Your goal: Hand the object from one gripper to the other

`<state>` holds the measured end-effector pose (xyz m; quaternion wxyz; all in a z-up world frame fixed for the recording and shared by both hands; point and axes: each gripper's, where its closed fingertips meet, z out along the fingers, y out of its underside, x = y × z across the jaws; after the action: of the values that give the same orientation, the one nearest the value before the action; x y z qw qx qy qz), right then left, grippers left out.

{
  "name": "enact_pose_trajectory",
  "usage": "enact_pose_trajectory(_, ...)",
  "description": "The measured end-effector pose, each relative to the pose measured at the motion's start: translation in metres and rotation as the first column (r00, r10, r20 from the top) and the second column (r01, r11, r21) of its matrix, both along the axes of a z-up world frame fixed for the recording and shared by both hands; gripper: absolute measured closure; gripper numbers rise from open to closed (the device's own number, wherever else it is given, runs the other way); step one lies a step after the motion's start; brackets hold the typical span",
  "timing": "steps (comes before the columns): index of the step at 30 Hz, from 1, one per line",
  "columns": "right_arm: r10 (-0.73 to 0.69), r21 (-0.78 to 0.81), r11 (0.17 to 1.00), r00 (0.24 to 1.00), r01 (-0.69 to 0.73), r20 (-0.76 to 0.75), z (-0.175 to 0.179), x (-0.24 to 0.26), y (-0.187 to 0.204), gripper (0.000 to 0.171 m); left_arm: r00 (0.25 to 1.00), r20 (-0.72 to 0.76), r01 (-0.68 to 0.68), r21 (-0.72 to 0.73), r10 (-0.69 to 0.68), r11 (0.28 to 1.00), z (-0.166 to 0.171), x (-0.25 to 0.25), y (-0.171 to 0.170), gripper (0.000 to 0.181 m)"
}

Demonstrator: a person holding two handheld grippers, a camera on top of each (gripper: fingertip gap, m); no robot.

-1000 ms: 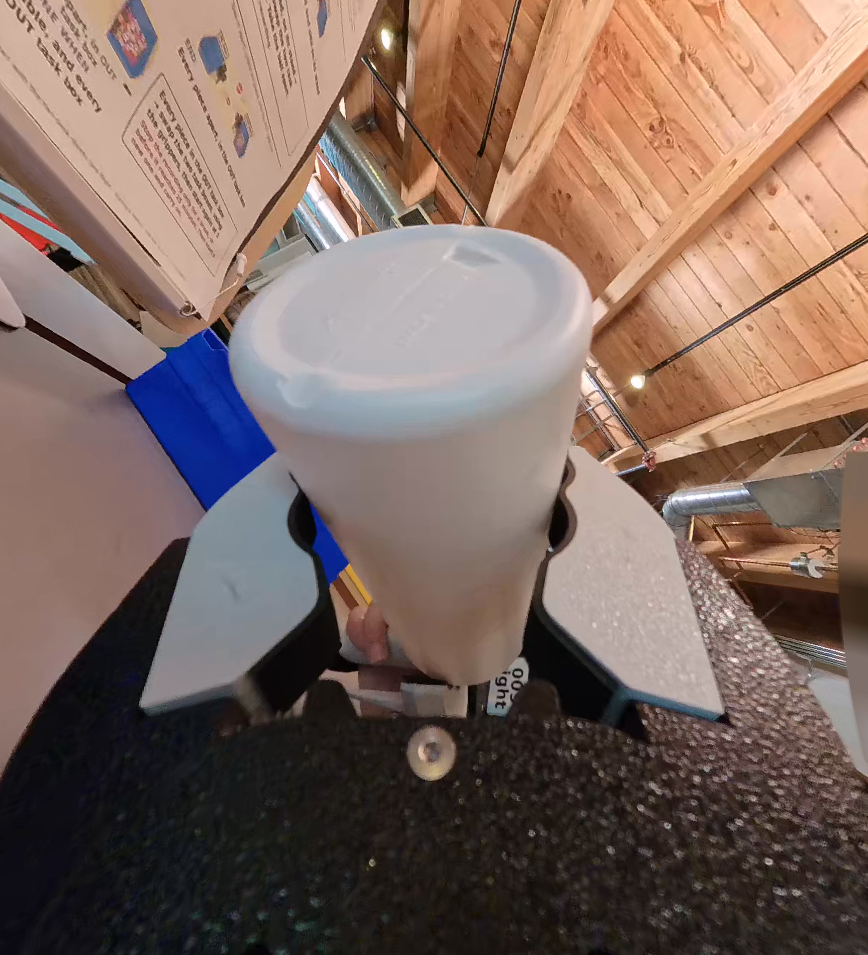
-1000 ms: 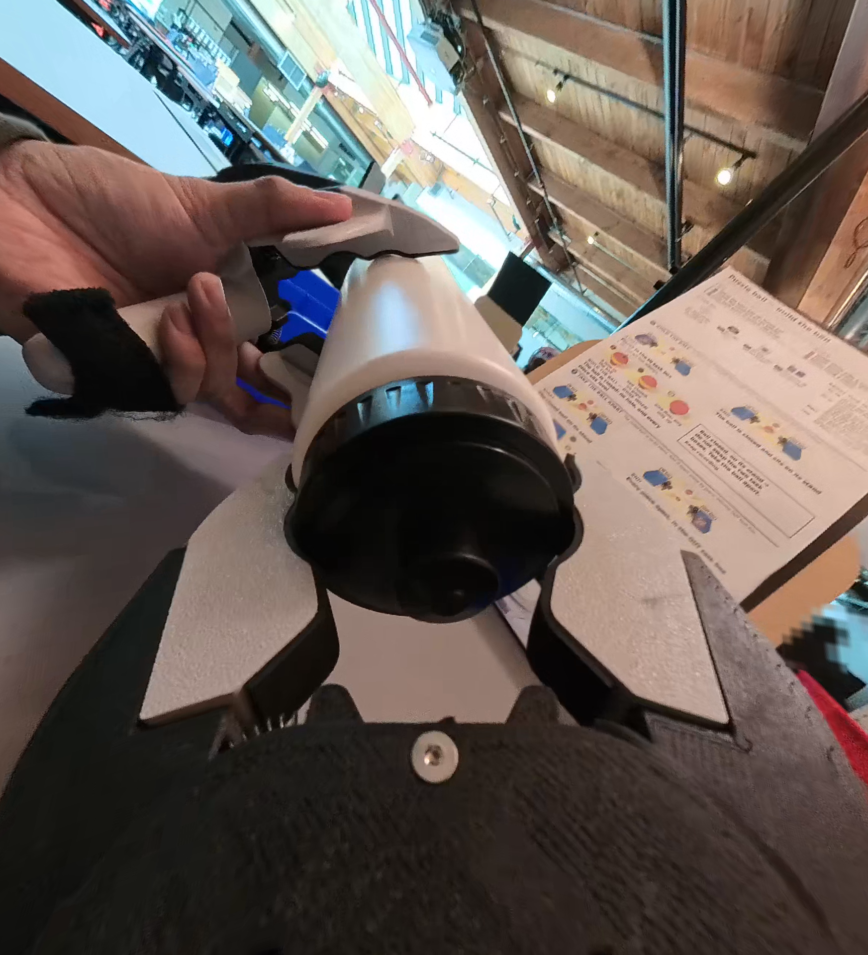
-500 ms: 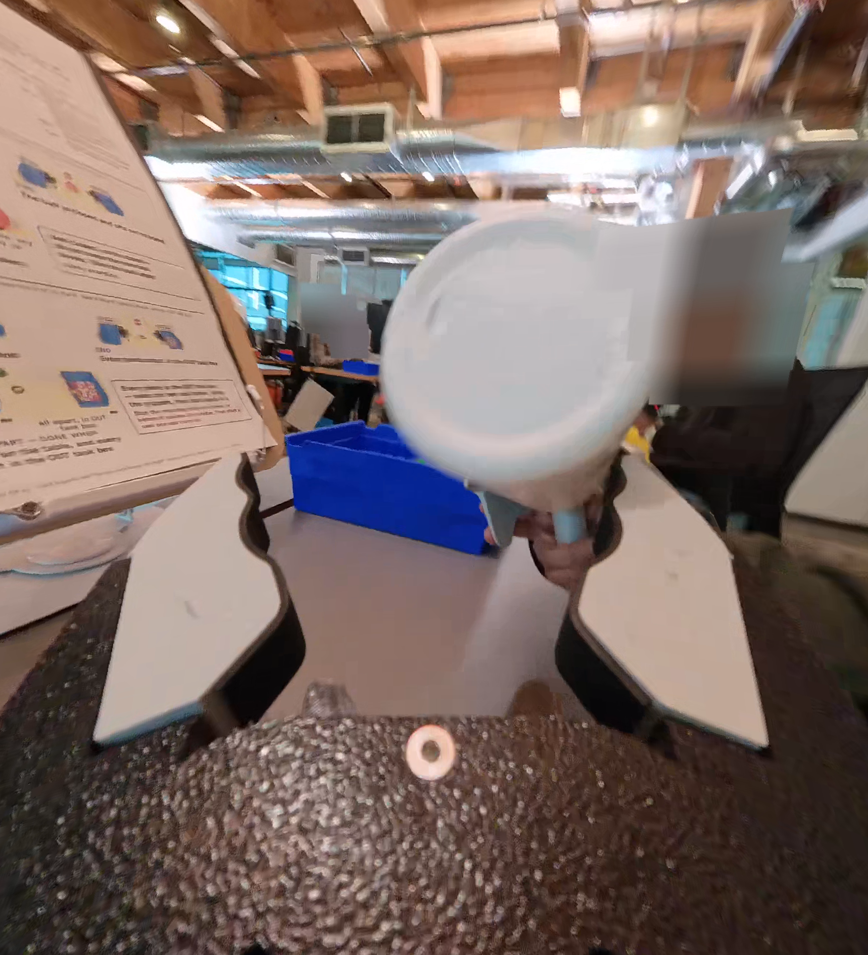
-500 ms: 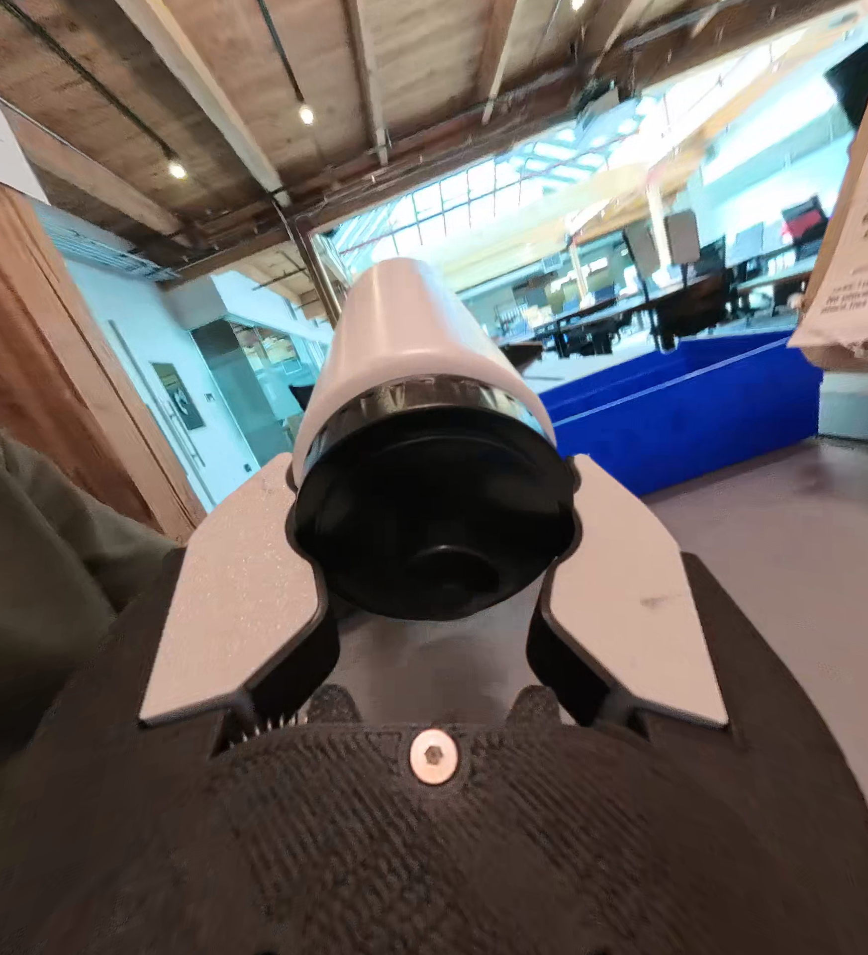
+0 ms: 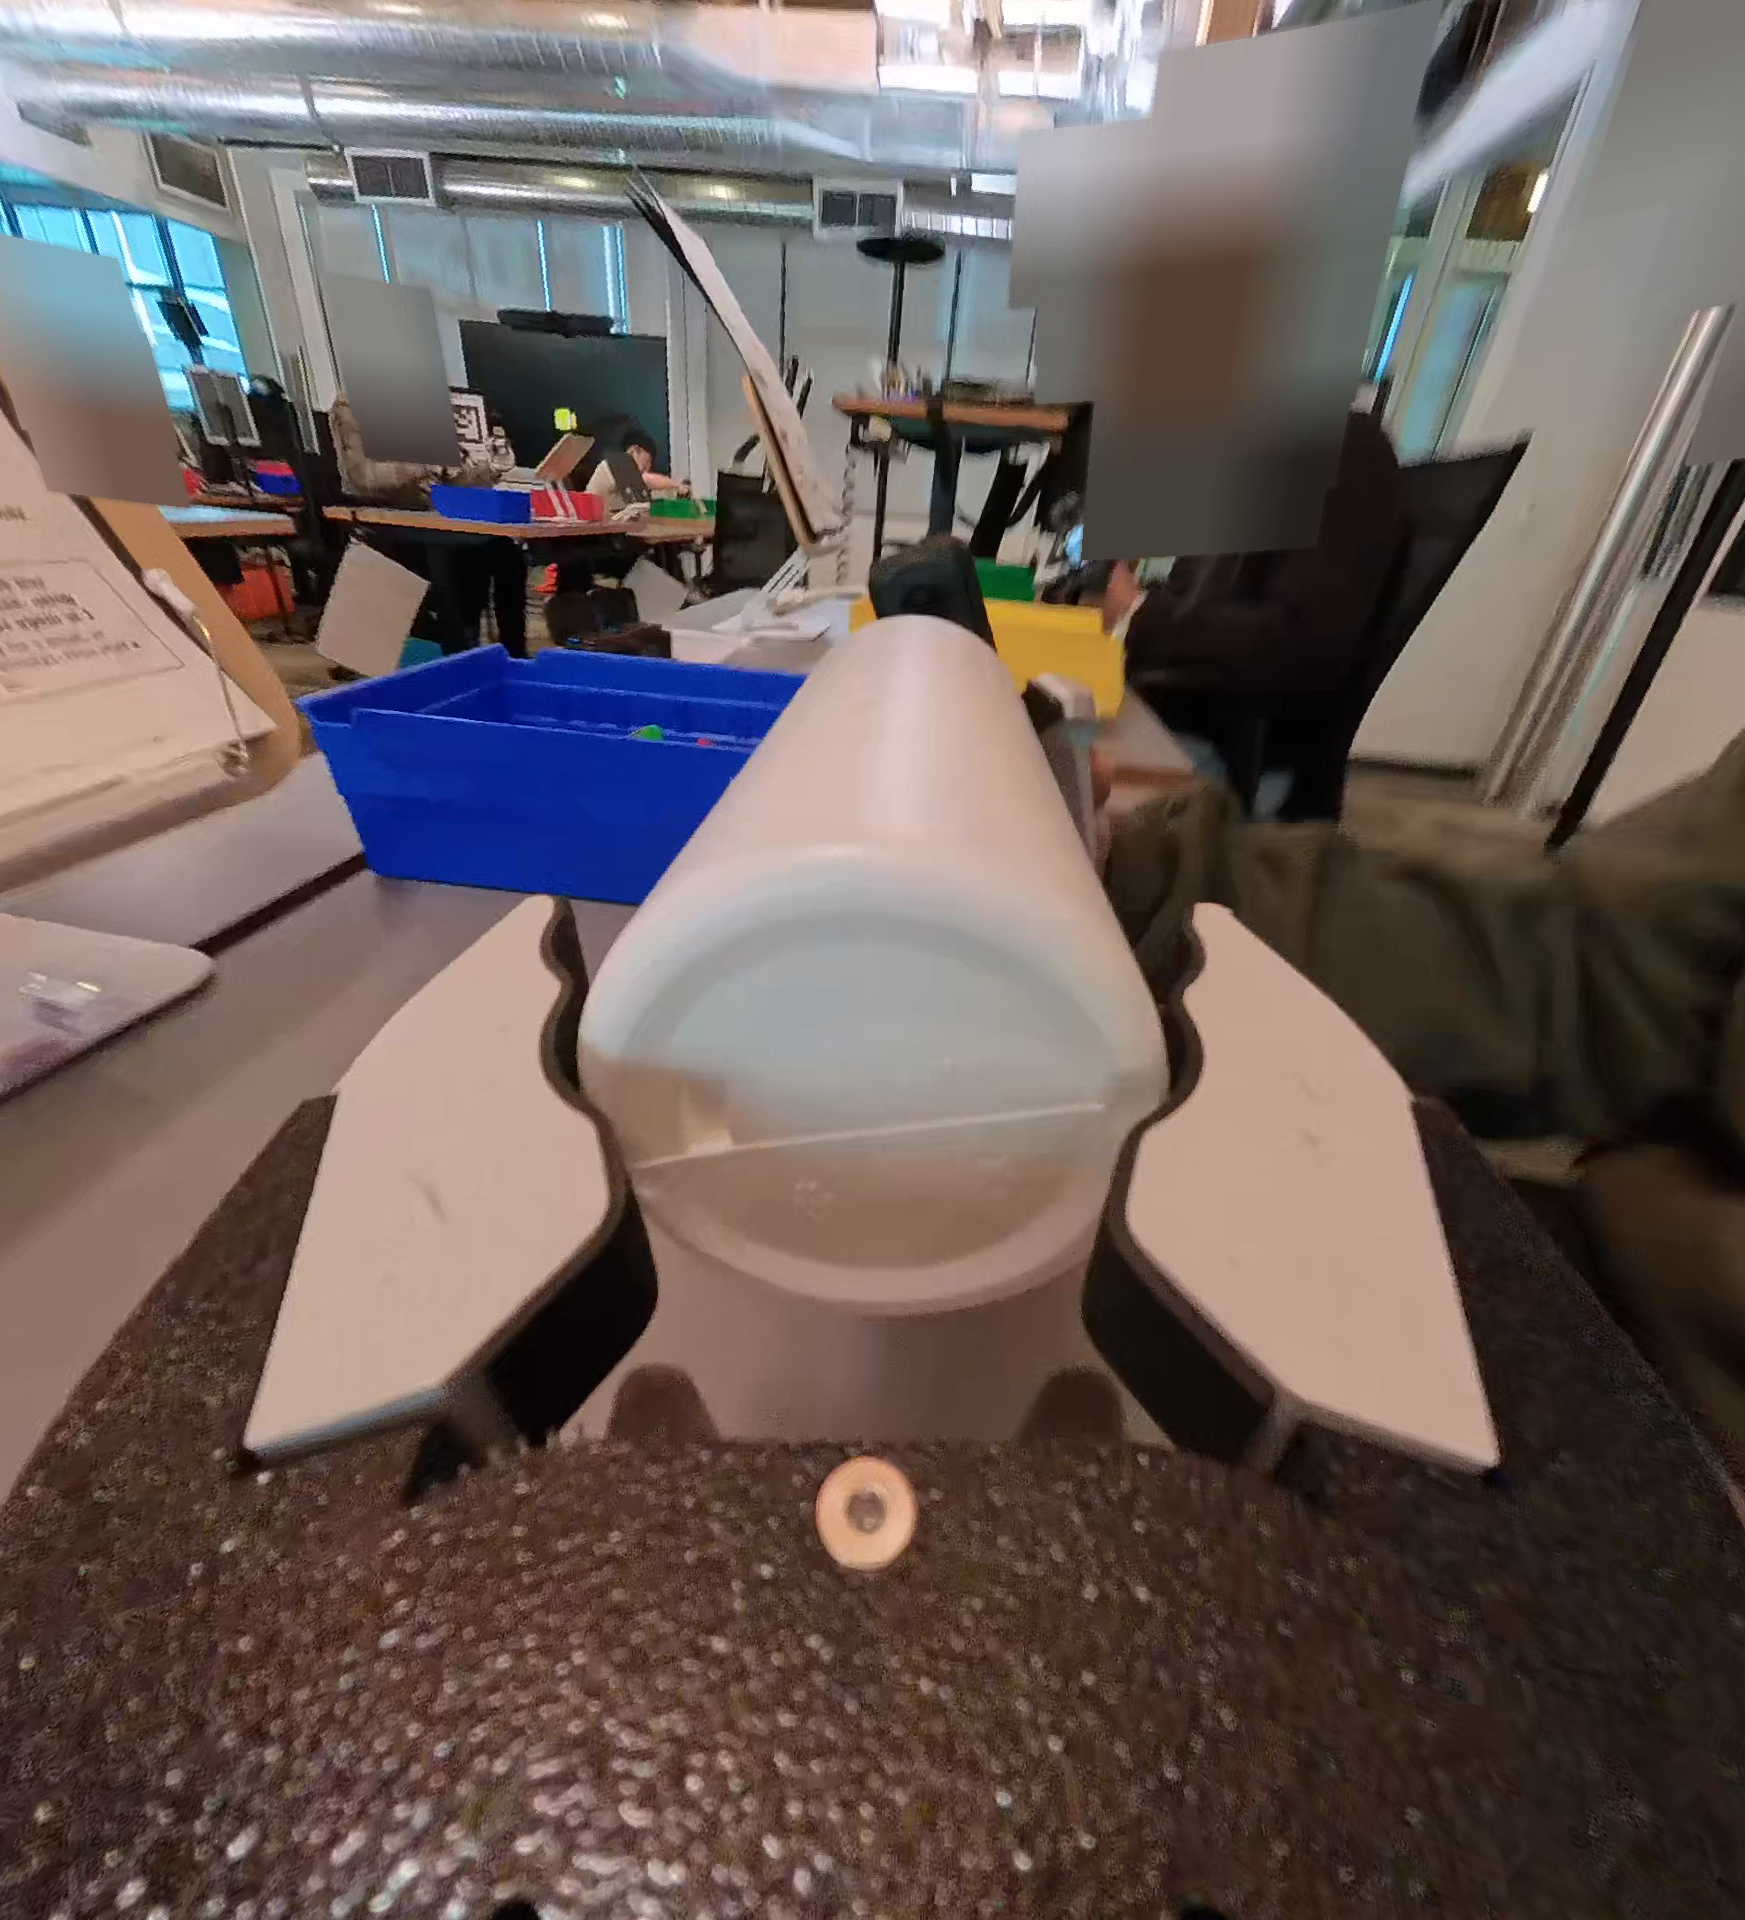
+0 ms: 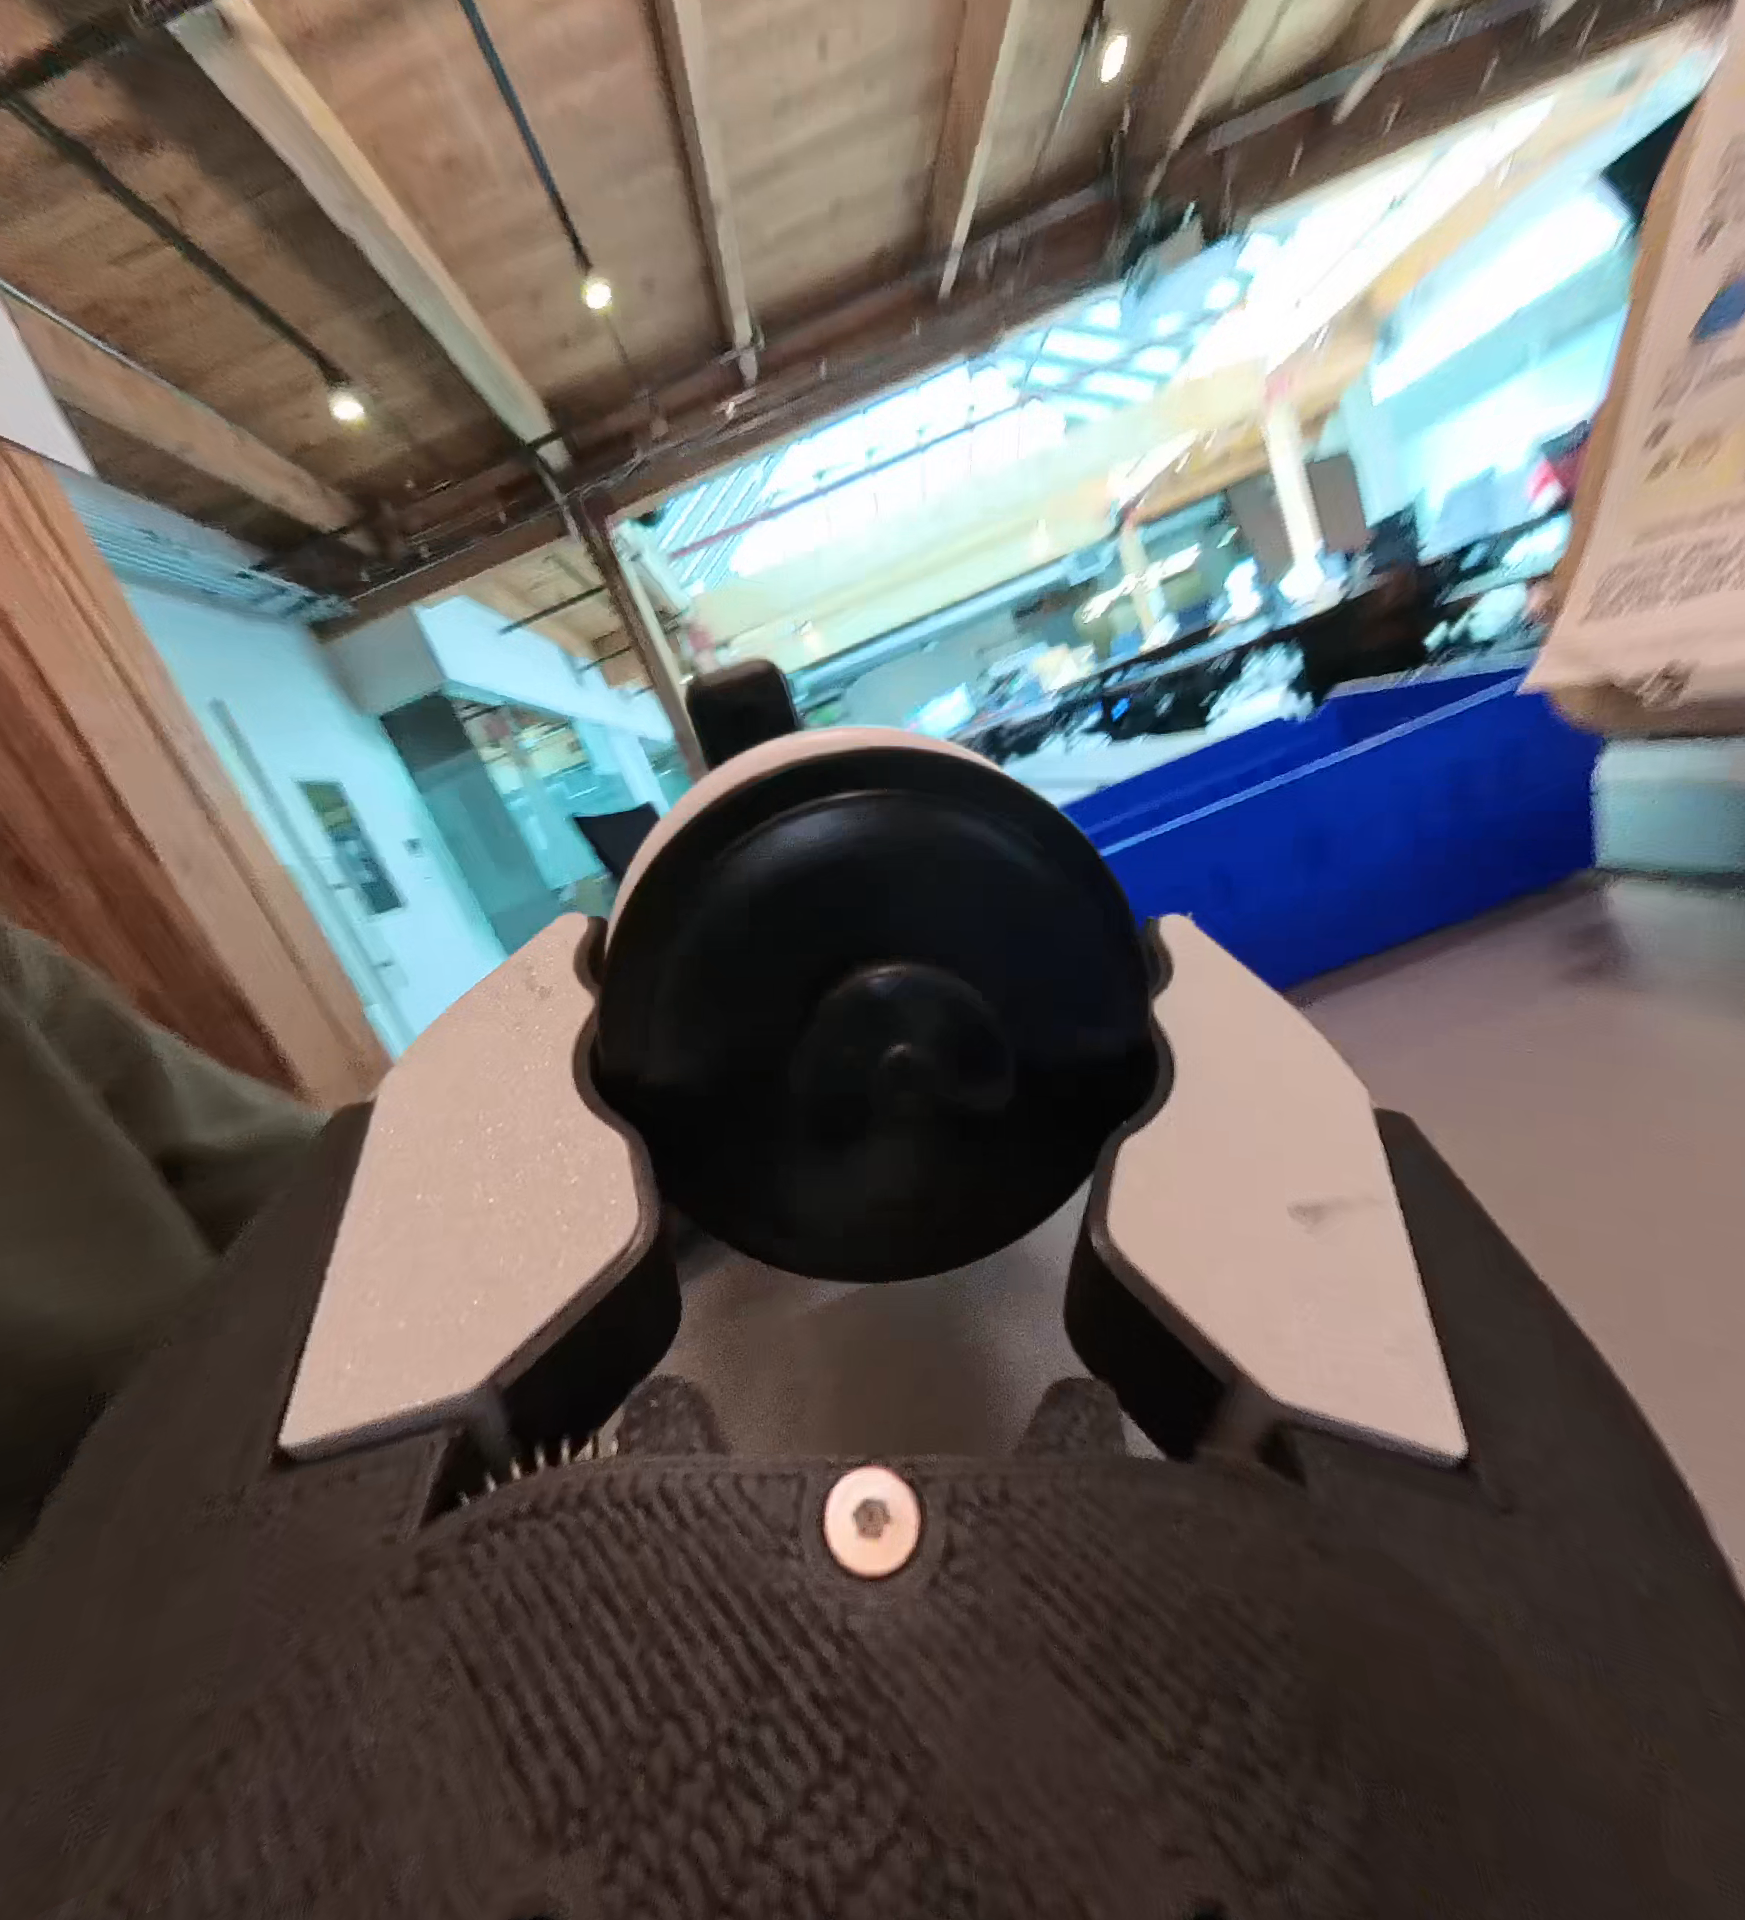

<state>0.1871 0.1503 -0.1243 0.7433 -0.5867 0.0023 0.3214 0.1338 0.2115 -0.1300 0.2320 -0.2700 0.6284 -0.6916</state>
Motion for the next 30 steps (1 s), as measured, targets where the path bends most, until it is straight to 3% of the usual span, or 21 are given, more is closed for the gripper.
enact_pose_trajectory(4,-0.155,0.061,0.988,0.952,0.144,0.265,-0.003,-0.005,0.002,0.062,0.994,-0.082,0.042,-0.295,-0.068,0.955,0.015,0.008,0.002,0.077)
enact_pose_trajectory(6,-0.223,0.108,0.974,0.924,0.199,0.309,0.0,-0.004,0.005,0.052,0.987,-0.137,0.017,-0.444,-0.087,0.896,0.022,0.016,0.007,0.077)
enact_pose_trajectory(9,-0.301,0.235,0.944,0.899,0.232,0.32,0.01,-0.005,0.002,0.055,0.97,-0.195,-0.018,-0.657,-0.147,0.754,0.025,0.026,0.018,0.077)
enact_pose_trajectory(12,-0.34,0.278,0.926,0.883,0.255,0.323,0.013,-0.006,0.003,0.051,0.967,-0.133,0.022,-0.806,-0.218,0.591,0.034,0.028,0.023,0.077)
enact_pose_trajectory(14,-0.334,0.281,0.928,0.883,0.246,0.329,0.012,-0.01,0.005,0.052,0.971,-0.09,0.043,-0.847,-0.222,0.53,0.041,0.028,0.023,0.077)
enact_pose_trajectory(17,-0.319,0.345,0.917,0.889,0.202,0.328,0.021,-0.022,0.0,0.063,0.97,-0.112,0.036,-0.809,-0.215,0.586,0.037,0.032,0.008,0.077)
enact_pose_trajectory(18,-0.348,0.36,0.904,0.886,0.23,0.306,0.025,-0.019,-0.001,0.041,0.968,-0.111,0.043,-0.809,-0.225,0.586,0.035,0.033,0.004,0.077)
enact_pose_trajectory(20,-0.381,0.4,0.883,0.874,0.247,0.302,0.03,-0.017,-0.005,0.047,0.962,-0.101,0.063,-0.824,-0.255,0.563,0.032,0.034,-0.001,0.077)
enact_pose_trajectory(22,-0.388,0.427,0.869,0.879,0.249,0.278,0.038,-0.015,-0.011,0.073,0.939,-0.118,0.09,-0.822,-0.324,0.562,0.026,0.034,-0.01,0.077)
enact_pose_trajectory(25,-0.335,0.354,0.9,0.924,0.254,0.187,0.046,-0.004,-0.012,0.076,0.906,-0.178,0.098,-0.795,-0.385,0.599,0.017,0.036,-0.022,0.077)
enact_pose_trajectory(27,-0.32,0.327,0.907,0.94,0.267,0.121,0.048,0.005,-0.015,0.076,0.938,-0.205,0.074,-0.672,-0.281,0.737,0.01,0.038,-0.025,0.078)
enact_pose_trajectory(30,-0.391,0.27,0.896,0.915,0.354,0.099,0.044,0.027,-0.018,0.077,0.984,-0.167,-0.104,-0.3,0.055,0.948,0.0,0.041,-0.013,0.072)
